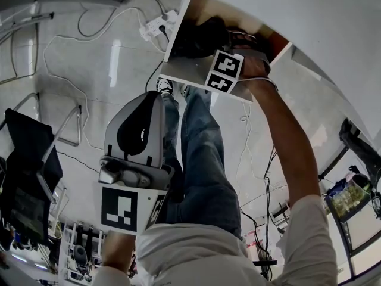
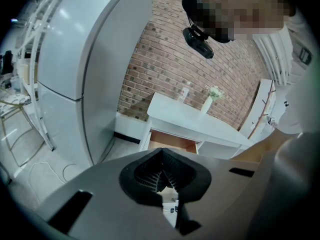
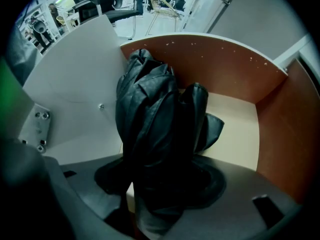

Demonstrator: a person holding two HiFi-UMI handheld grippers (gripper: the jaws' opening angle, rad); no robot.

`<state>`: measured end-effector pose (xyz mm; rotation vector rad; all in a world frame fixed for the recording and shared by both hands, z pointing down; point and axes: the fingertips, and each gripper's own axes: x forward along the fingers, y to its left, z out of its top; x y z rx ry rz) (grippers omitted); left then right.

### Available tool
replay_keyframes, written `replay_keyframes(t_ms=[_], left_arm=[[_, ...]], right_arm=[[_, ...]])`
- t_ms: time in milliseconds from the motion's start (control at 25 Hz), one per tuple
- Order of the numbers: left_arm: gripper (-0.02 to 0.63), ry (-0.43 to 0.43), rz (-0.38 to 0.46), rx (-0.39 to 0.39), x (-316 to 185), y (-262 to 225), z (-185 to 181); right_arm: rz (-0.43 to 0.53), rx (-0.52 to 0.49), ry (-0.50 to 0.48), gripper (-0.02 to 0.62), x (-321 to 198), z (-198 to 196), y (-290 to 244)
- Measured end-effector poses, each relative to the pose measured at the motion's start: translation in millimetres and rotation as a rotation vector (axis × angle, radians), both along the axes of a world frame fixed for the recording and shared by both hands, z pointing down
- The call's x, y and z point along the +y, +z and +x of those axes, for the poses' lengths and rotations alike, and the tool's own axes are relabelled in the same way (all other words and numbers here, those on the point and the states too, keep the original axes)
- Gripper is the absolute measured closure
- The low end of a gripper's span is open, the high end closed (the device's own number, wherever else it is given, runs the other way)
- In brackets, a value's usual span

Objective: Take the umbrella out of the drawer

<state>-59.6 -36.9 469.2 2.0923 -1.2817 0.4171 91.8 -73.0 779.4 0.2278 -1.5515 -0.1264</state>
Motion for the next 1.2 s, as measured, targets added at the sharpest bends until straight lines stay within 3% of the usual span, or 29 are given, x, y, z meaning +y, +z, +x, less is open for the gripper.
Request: replay_keyframes(t_ms=[1200], left_arm=[[0.588,-0.022,0.039,0.032,-14,-31,-7]], right_arm=[[-0.032,-0.004,0.000,0.314,12,-4,-37]])
